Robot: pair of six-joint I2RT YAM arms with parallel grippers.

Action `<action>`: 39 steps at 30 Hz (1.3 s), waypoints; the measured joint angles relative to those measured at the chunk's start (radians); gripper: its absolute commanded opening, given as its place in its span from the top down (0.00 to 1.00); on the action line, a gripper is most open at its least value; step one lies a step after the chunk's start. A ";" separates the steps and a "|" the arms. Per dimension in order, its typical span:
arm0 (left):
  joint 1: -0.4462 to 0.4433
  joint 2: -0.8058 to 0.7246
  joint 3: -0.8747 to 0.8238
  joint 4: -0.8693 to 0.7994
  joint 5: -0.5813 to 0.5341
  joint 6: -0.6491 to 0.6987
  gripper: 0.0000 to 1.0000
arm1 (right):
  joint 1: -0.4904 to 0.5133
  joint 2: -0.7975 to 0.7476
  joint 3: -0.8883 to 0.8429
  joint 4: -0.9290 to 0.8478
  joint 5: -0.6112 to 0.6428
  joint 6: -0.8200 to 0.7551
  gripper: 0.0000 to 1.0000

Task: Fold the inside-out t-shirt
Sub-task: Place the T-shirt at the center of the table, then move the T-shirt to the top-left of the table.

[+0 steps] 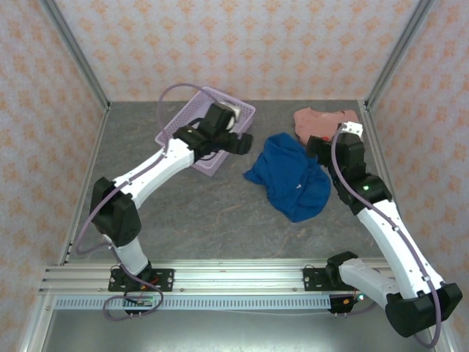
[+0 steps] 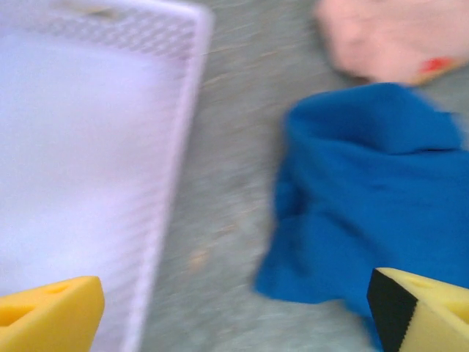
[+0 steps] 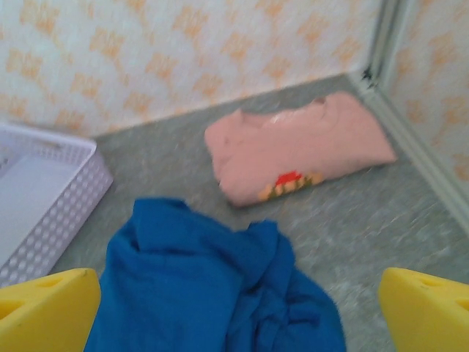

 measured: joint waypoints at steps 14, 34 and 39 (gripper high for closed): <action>0.026 0.528 0.388 -0.183 -0.168 0.145 0.45 | 0.007 0.068 -0.043 0.077 -0.162 0.072 0.03; 0.361 0.377 0.142 -0.169 -0.326 0.206 0.92 | 0.014 0.153 -0.073 0.114 -0.198 0.095 0.03; 0.433 0.431 0.247 -0.174 -0.364 0.284 0.92 | 0.017 0.183 -0.072 0.105 -0.197 0.087 0.01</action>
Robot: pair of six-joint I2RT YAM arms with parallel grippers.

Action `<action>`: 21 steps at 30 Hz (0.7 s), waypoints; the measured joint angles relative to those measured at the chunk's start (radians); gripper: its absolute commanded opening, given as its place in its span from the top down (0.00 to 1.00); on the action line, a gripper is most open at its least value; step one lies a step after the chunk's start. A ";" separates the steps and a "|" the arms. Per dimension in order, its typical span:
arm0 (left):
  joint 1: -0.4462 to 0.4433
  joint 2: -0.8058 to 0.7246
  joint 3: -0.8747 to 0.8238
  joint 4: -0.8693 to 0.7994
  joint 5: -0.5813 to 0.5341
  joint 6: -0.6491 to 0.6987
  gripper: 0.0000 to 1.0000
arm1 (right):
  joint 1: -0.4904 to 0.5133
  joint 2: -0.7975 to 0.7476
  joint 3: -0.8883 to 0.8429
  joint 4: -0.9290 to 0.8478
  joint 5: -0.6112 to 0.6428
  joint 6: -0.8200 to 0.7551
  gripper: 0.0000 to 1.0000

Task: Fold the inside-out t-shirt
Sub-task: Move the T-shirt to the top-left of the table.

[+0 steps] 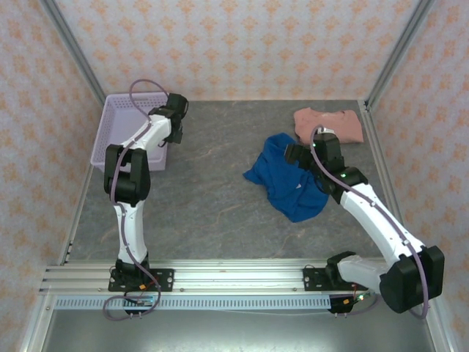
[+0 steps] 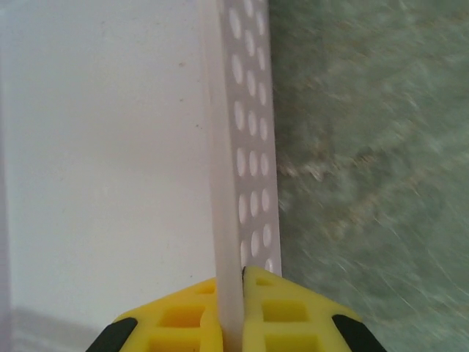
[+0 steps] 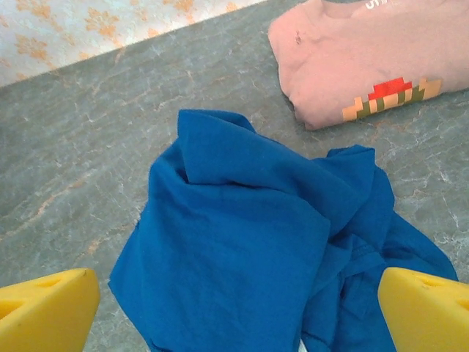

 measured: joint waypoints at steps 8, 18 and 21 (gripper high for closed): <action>0.077 0.116 0.198 -0.019 -0.001 0.060 0.56 | -0.017 0.114 0.003 -0.055 0.004 -0.027 0.04; -0.001 -0.283 -0.257 0.122 0.322 -0.128 0.30 | 0.015 0.134 -0.051 -0.164 -0.037 -0.027 0.25; -0.138 -0.453 -0.431 0.226 0.429 -0.175 0.29 | -0.005 0.104 -0.129 -0.171 -0.050 -0.003 0.29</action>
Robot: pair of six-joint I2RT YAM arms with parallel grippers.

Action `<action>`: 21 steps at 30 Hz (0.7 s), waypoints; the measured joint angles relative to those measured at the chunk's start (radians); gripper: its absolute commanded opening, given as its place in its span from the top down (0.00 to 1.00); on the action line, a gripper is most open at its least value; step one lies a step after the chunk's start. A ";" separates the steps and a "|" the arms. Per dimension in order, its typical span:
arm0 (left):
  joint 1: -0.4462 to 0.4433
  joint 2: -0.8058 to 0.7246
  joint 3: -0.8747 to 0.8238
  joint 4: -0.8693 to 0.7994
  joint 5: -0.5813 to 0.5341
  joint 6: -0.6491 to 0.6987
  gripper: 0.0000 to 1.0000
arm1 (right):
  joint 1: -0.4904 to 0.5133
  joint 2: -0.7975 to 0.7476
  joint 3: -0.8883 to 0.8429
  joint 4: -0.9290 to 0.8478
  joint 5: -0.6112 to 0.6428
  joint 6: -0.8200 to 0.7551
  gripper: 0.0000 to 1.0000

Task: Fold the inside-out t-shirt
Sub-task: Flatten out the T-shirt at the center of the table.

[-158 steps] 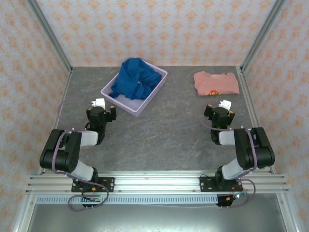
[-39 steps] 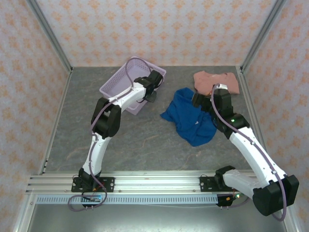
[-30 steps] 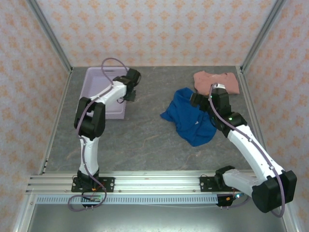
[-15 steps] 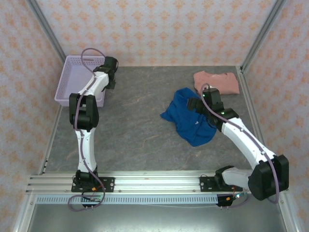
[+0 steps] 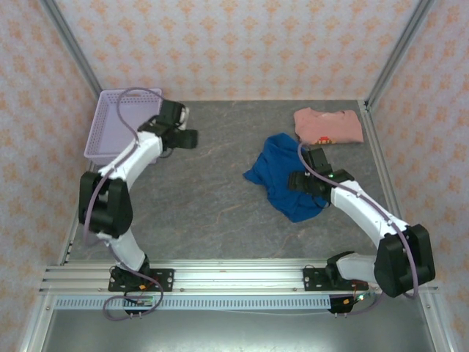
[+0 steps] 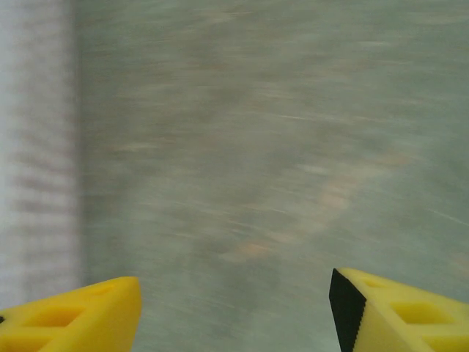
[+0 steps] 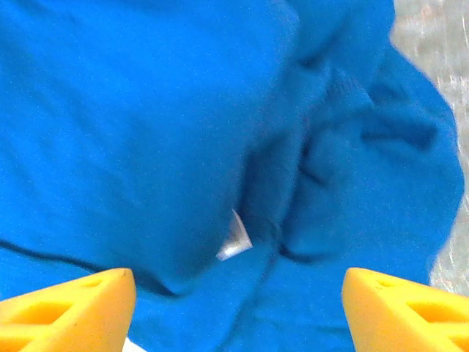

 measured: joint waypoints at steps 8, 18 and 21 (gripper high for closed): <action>-0.334 0.224 -0.018 0.108 0.162 0.034 0.32 | -0.027 0.037 -0.060 0.036 -0.061 0.048 0.37; -0.353 0.452 0.203 0.103 0.227 0.030 0.83 | -0.027 0.108 -0.150 0.187 -0.164 0.117 0.87; -0.359 0.483 0.216 0.109 0.238 0.024 0.99 | -0.027 0.111 -0.137 0.191 -0.144 0.100 1.00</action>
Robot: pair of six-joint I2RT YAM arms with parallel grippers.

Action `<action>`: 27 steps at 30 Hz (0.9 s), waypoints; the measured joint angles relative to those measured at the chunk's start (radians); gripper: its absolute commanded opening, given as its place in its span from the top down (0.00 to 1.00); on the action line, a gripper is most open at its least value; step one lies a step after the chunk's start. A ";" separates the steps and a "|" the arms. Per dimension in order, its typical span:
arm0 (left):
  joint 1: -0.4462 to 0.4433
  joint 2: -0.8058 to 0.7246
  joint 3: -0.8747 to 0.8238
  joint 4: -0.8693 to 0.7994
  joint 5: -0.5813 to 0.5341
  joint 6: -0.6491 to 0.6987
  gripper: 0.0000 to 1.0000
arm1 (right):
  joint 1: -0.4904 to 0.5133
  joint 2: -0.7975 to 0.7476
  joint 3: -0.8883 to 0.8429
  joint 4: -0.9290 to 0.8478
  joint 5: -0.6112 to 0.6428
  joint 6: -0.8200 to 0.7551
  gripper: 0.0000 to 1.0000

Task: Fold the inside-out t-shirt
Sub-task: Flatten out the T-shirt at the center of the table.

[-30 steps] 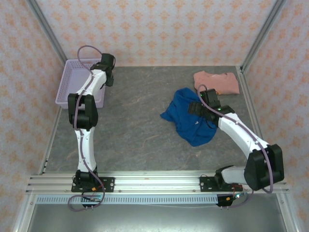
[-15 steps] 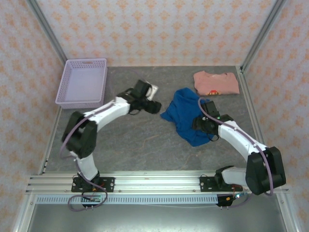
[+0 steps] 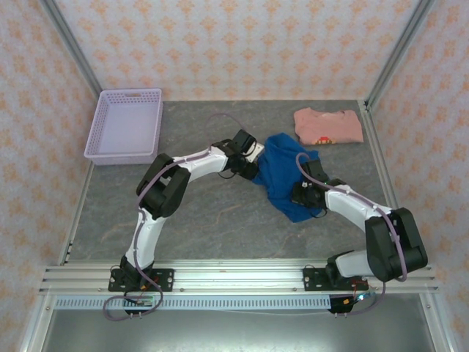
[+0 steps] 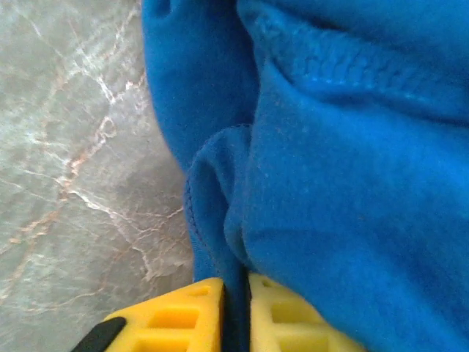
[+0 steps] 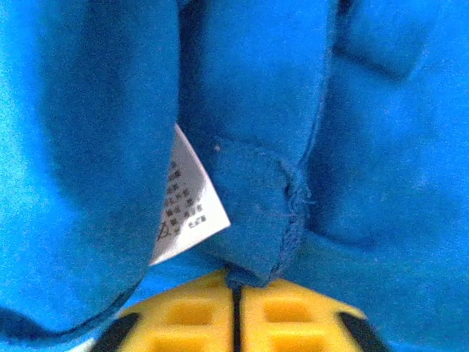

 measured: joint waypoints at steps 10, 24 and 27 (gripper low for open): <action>0.126 -0.467 -0.252 0.061 -0.024 -0.133 1.00 | 0.000 -0.328 0.350 -0.089 0.003 -0.114 1.00; 0.164 -1.116 -0.031 0.030 -0.436 -0.122 1.00 | 0.000 -0.279 0.954 -0.082 -0.063 -0.185 1.00; 0.164 -1.098 0.050 -0.021 -0.499 -0.085 1.00 | 0.000 -0.266 1.034 -0.130 -0.004 -0.222 1.00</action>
